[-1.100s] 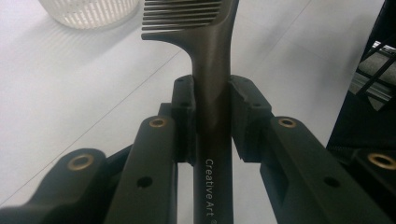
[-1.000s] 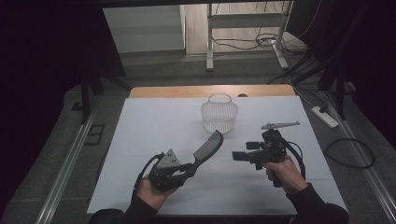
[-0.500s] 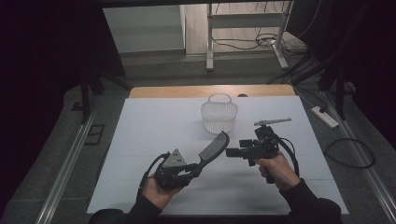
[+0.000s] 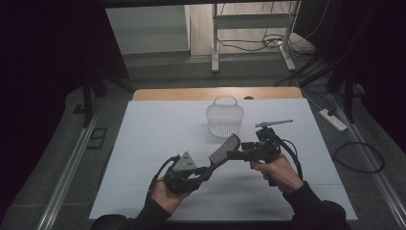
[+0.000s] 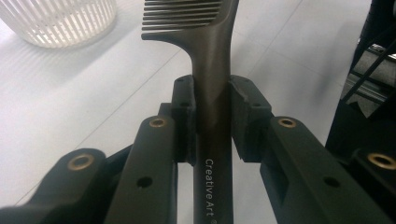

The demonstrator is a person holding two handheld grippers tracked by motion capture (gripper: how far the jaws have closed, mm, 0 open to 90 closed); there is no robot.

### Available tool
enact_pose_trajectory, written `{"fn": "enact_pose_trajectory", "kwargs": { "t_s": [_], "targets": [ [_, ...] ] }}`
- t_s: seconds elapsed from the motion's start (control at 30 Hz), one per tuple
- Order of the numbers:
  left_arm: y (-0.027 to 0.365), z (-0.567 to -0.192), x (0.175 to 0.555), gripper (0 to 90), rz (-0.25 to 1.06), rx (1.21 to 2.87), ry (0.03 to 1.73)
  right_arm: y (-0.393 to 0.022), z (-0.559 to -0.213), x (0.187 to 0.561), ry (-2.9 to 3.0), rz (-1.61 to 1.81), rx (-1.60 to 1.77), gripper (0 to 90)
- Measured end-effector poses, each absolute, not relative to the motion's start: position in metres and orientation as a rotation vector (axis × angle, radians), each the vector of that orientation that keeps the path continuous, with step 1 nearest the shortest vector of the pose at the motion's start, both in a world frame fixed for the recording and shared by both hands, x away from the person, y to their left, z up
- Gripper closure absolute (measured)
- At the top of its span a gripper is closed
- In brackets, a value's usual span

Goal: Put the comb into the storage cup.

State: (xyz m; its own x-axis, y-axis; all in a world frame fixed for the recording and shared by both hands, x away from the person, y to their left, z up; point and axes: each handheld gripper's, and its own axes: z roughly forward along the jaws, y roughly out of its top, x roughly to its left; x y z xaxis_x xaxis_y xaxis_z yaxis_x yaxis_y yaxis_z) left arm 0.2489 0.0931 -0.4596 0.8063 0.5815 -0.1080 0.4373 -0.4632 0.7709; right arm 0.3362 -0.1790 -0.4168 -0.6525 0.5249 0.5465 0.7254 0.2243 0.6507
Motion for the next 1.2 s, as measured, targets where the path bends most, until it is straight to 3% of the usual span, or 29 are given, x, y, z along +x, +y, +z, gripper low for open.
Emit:
{"fn": "enact_pose_trajectory", "kwargs": {
  "t_s": [0.1,0.2,0.37,0.6,1.03,1.2],
  "targets": [
    [0.092,-0.460,0.250,72.3,0.227,2.128,0.753,-0.178,-0.417,0.336,-2.294,-1.386,-1.184,0.0],
    [0.091,-0.461,0.250,72.3,0.233,2.125,0.756,-0.177,-0.417,0.336,-2.284,-1.374,-1.185,7.6],
    [0.089,-0.463,0.251,72.3,0.261,2.115,0.761,-0.180,-0.416,0.335,-2.255,-1.381,-1.172,32.1],
    [0.086,-0.466,0.247,72.3,0.295,2.113,0.743,-0.185,-0.415,0.336,-2.205,-1.404,-1.190,53.0],
    [0.084,-0.467,0.243,72.3,0.359,2.110,0.728,-0.191,-0.417,0.339,-2.114,-1.407,-1.246,74.4],
    [0.083,-0.468,0.243,72.3,0.373,2.109,0.730,-0.192,-0.418,0.340,-2.067,-1.403,-1.260,77.6]
  ]
}}
